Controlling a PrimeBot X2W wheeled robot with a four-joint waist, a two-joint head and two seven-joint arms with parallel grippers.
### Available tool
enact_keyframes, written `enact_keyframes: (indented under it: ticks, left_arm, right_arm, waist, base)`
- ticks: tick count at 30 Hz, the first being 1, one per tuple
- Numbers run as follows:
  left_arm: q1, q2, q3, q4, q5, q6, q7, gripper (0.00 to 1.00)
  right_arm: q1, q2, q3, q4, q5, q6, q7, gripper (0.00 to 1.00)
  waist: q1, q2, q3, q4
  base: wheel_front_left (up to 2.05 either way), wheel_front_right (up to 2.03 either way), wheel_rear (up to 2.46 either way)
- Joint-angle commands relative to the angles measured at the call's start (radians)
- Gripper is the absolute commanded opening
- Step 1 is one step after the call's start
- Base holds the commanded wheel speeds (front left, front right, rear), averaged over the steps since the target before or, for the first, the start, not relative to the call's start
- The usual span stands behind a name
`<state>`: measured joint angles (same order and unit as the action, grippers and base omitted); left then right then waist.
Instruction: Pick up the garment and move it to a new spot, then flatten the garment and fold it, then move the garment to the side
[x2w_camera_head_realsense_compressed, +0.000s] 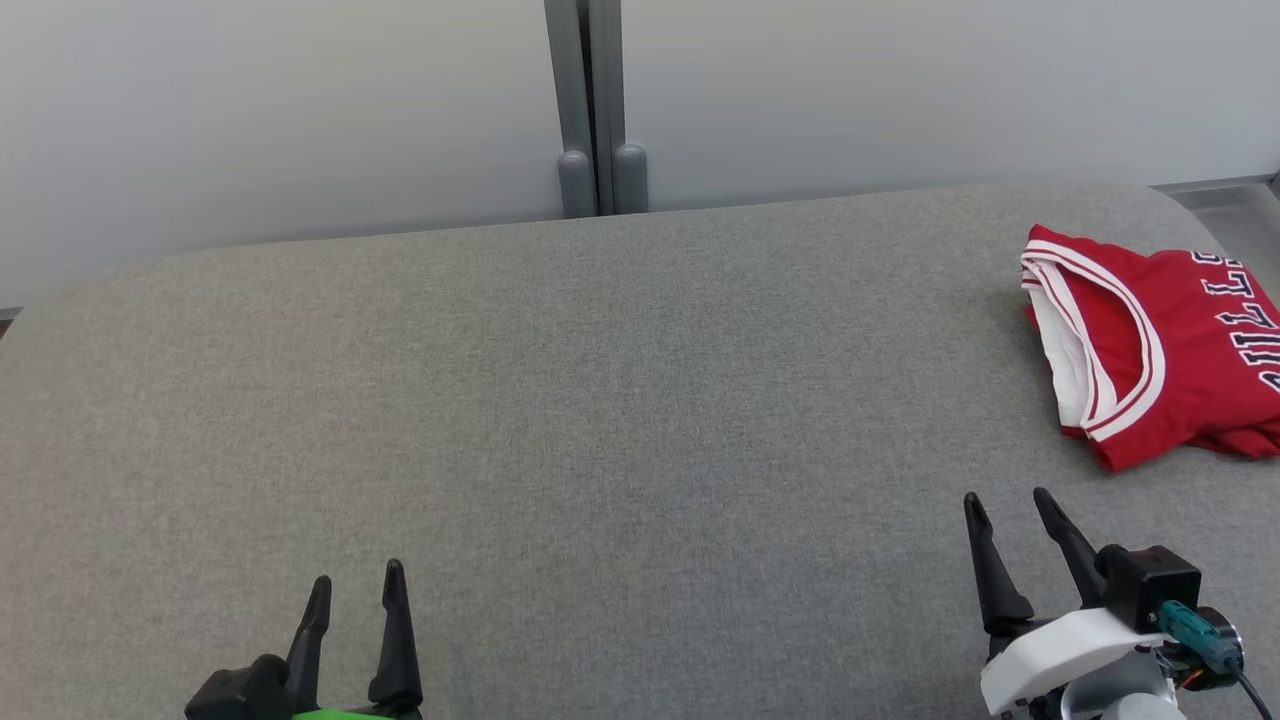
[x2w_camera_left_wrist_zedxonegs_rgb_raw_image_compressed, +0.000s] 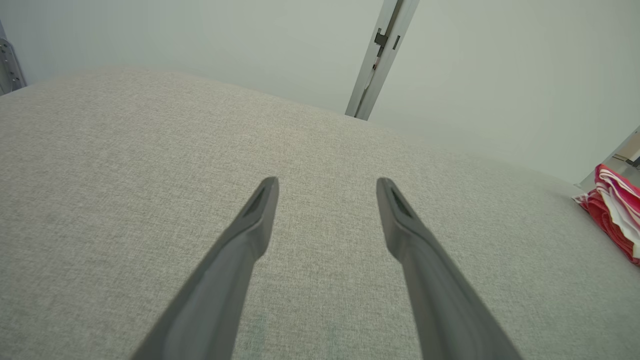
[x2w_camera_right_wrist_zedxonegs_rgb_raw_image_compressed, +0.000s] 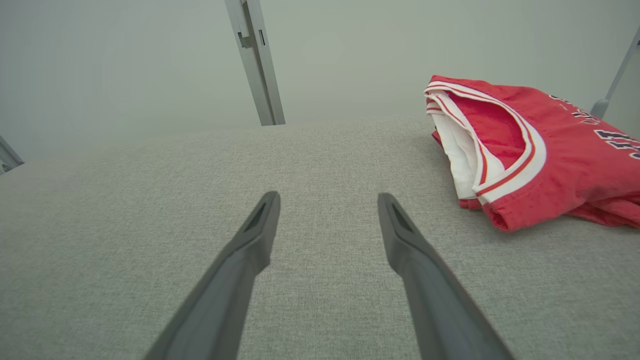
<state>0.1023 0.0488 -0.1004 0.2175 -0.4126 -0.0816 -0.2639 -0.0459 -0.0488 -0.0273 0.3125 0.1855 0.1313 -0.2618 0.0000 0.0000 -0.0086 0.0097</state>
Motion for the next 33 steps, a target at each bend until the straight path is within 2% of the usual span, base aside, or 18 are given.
enact_keyframes:
  ticks: [1, 13, 14, 18, 33]
  left_arm:
    - [0.008, 0.004, 0.0, 0.002, 0.009, 0.005, 0.0, 1.0]
    - [0.004, 0.004, 0.002, 0.004, 0.017, 0.007, 0.0, 1.0]
    - [0.0, 0.0, 0.001, 0.001, 0.005, 0.004, 0.0, 0.0]
    - [0.0, -0.002, 0.0, 0.029, -0.003, 0.003, 0.002, 0.0]
    - [-0.044, 0.002, 0.038, 0.029, -0.239, -0.007, 0.071, 0.0]
  right_arm:
    - [0.012, -0.004, 0.0, 0.002, -0.002, -0.001, -0.004, 1.0]
    - [0.008, -0.004, -0.011, -0.015, -0.013, -0.001, -0.004, 1.0]
    - [0.0, 0.0, -0.009, -0.013, -0.009, 0.0, 0.0, 0.0]
    - [0.008, 0.007, -0.008, 0.015, -0.002, 0.0, 0.006, 0.0]
    - [-0.008, 0.005, -0.025, -0.002, 0.276, 0.0, 0.079, 0.0]
  waist:
    - [0.0, 0.0, -0.001, 0.001]
    - [0.0, 0.0, -0.004, 0.009]
    - [0.0, 0.0, -0.004, 0.009]
    - [0.0, 0.0, -0.004, 0.009]
    - [0.0, 0.0, -0.002, 0.007]
  base:
    - [0.0, 0.0, 0.0]
    - [0.0, 0.0, 0.0]
    - [0.0, 0.0, 0.0]
    - [0.0, 0.0, 0.0]
    - [0.0, 0.0, 0.0]
